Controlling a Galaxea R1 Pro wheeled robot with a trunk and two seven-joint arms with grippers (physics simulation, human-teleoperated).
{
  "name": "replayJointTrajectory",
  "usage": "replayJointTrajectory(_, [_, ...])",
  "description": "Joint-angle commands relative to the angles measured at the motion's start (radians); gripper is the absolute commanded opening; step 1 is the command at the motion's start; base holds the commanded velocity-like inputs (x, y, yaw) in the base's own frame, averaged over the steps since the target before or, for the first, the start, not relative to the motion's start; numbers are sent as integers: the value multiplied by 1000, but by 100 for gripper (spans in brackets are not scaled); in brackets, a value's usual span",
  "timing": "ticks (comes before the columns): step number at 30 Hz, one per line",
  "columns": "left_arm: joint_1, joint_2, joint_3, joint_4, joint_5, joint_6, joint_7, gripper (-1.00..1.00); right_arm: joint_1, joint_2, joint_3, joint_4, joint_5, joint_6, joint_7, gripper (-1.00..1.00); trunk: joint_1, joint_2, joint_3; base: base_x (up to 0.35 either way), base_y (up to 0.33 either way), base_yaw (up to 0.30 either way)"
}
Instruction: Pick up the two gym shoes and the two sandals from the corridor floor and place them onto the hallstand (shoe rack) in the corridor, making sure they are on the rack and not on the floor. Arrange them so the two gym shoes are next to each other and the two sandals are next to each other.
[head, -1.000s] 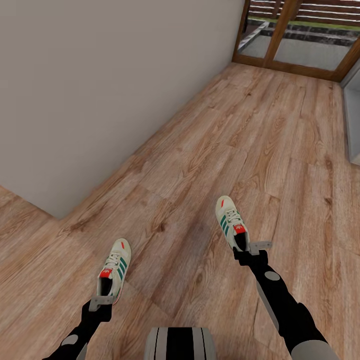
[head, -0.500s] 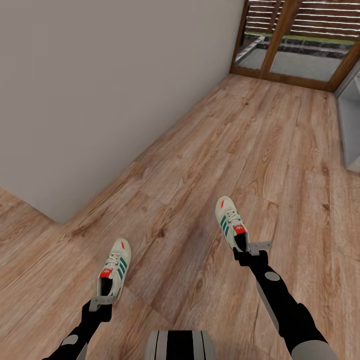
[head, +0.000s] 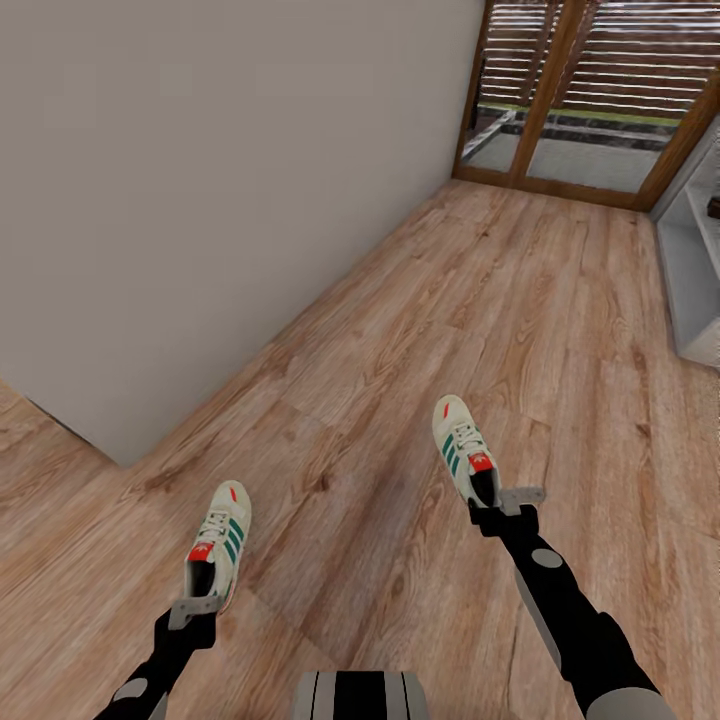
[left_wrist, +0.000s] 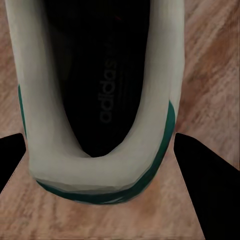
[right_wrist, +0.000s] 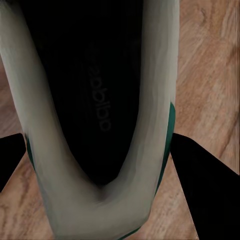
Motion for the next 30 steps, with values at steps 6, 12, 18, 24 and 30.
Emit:
replayJointTrajectory(6, [37,0,10,-8,4,-5,-8,-100,38,-5,0,9,9,-9,-5,-100,-3,1,32,0,0,-69])
replayJointTrajectory(12, [75,4,11,-8,6,-40,-7,-100,105,-6,0,50,9,-126,-6,-100,-6,3,64,0,0,-72])
replayJointTrajectory(18, [109,13,23,-10,15,-70,-7,-100,123,-3,2,193,9,-248,-4,-100,-8,4,97,0,0,-72])
replayJointTrajectory(24, [135,28,30,-11,29,-79,-8,-100,127,-1,3,321,11,-343,-2,-100,-11,5,129,0,0,-54])
replayJointTrajectory(30, [145,37,31,-11,35,-81,-8,-100,127,0,2,390,10,-375,-5,-100,-14,7,162,0,0,-9])
